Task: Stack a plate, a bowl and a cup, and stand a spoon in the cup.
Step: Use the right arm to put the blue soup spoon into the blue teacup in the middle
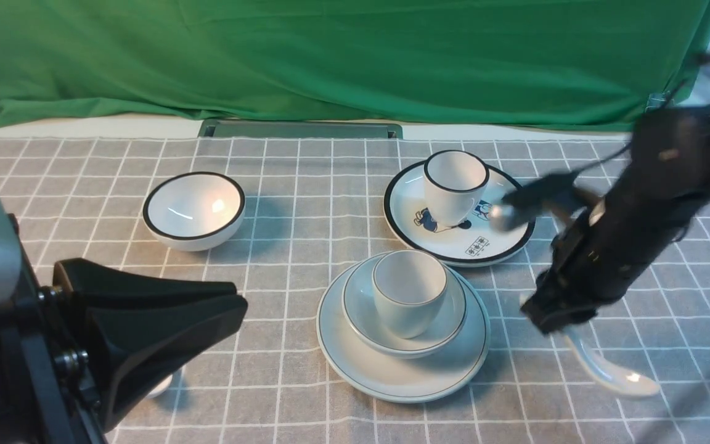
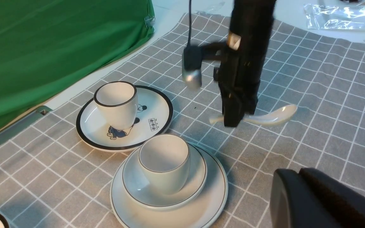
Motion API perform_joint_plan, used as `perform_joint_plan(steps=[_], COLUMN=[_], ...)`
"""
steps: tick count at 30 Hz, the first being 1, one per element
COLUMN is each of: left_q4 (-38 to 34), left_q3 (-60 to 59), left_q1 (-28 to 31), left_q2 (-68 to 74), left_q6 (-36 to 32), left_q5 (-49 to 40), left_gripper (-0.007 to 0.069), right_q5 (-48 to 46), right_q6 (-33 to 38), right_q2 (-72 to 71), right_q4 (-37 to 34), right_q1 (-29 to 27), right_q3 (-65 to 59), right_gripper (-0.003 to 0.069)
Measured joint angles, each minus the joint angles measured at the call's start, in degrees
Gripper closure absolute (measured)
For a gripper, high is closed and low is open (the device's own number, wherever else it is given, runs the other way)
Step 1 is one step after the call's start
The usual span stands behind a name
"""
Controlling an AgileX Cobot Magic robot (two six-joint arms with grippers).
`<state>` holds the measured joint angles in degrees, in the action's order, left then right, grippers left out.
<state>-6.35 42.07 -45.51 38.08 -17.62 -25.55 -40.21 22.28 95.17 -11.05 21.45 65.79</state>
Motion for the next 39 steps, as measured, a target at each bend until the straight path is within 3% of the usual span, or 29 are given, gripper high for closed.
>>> perform_joint_plan(steps=[1, 4, 9, 10, 12, 18, 24, 30, 39], left_q4=[0.1, 0.1, 0.1, 0.1, 0.2, 0.2, 0.2, 0.2, 0.2], left_q3=[0.0, 0.0, 0.0, 0.0, 0.0, 0.0, 0.0, 0.0, 0.0], left_q1=[0.0, 0.0, 0.0, 0.0, 0.0, 0.0, 0.0, 0.0, 0.0], left_q2=[0.0, 0.0, 0.0, 0.0, 0.0, 0.0, 0.0, 0.0, 0.0], left_q6=[0.0, 0.0, 0.0, 0.0, 0.0, 0.0, 0.0, 0.0, 0.0], left_q5=[0.0, 0.0, -0.1, -0.1, -0.1, -0.1, -0.1, -0.1, -0.1], left_gripper=[0.0613, 0.0613, 0.0613, 0.0613, 0.0613, 0.0613, 0.0613, 0.0613, 0.0613], right_q5=[5.4, 34.6, 69.5, 72.9, 91.2, 100.8, 101.2, 101.5, 101.7], right_q6=[-0.2, -0.4, -1.0, -1.0, -1.0, -2.7, -6.9, -18.6, -21.5], right_q2=[-3.4, -13.3, -14.7, -14.4, -10.7, -3.2, 1.2, 5.0, 9.7], right_q4=[-2.4, -10.1, -11.7, -11.5, -10.0, -9.2, -7.2, 0.4, 2.6], right_q1=[0.7, 7.5, 19.1, 20.4, 26.9, 27.9, 24.0, 19.3, 18.8], right_q3=[-2.6, -13.1, -24.6, -25.5, -28.9, -26.4, -23.6, -22.9, -21.8], right_gripper=[0.0489, 0.0489, 0.0489, 0.0489, 0.0489, 0.0489, 0.0489, 0.0489, 0.0489])
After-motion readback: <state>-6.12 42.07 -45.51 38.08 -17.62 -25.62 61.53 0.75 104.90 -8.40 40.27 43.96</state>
